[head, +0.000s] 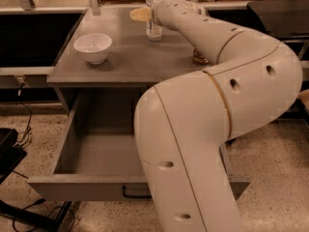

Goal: Pick blue plastic bottle from top drawer and place on counter

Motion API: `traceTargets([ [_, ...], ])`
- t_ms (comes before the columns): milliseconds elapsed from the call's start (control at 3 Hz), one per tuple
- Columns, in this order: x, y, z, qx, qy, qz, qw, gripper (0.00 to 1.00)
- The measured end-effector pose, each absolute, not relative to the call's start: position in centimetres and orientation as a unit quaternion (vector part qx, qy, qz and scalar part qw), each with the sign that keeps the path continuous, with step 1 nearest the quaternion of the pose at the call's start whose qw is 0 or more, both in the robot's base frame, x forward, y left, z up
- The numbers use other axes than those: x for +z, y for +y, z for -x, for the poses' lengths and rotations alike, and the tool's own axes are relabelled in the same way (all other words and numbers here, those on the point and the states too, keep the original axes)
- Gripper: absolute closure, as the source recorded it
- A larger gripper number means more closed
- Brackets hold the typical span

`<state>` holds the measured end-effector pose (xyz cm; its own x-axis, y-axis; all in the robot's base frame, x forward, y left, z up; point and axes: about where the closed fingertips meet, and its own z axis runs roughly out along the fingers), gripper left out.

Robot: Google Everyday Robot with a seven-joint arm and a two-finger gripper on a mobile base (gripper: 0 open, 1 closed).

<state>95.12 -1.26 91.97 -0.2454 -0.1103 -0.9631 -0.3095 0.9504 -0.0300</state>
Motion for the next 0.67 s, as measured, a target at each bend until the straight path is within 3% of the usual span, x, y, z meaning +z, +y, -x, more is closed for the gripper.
traceTargets([
  [333, 93.1, -1.7, -94.6, 0.101, 0.777, 0.137, 0.606, 0.00],
  [667, 100.0, -6.4, -92.2, 0.111, 0.748, 0.160, 0.635, 0.00],
])
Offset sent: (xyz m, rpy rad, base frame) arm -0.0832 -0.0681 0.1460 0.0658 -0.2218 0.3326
